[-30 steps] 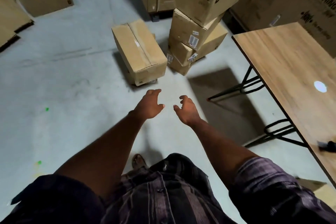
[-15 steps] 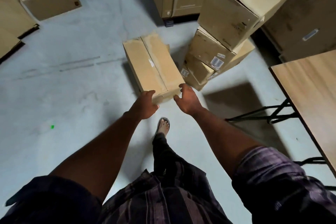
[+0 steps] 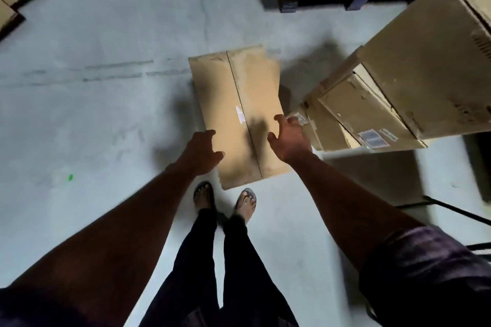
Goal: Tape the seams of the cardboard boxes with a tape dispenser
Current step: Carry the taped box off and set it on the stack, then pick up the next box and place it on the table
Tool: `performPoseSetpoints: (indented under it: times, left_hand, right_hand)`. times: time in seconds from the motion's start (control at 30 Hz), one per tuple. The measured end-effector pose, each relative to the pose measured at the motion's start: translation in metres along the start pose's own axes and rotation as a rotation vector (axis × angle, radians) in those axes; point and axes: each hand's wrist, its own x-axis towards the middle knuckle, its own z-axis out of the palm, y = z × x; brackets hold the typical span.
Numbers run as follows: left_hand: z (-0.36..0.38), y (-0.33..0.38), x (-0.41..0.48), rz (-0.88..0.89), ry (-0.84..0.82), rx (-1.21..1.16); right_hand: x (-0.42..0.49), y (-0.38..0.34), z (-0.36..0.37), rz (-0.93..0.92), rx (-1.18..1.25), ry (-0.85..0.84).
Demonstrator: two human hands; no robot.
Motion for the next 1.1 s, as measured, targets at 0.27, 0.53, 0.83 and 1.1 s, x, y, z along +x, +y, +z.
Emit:
performPoseSetpoints:
  times: [0.27, 0.53, 0.83, 1.1]
  left_hand:
    - [0.034, -0.032, 0.163, -0.099, 0.082, -0.062]
    - [0.077, -0.056, 0.225, -0.199, 0.199, -0.353]
    - [0.083, -0.085, 0.244, -0.167, 0.241, -0.588]
    - [0.089, -0.094, 0.243, -0.161, 0.264, -0.704]
  right_hand:
    - [0.15, 0.03, 0.058, 0.066, -0.083, -0.026]
    - [0.226, 0.051, 0.116, 0.172, 0.114, -0.02]
    - [0.253, 0.073, 0.126, 0.298, 0.466, 0.014]
    - [0.262, 0.087, 0.129, 0.249, 0.667, -0.043]
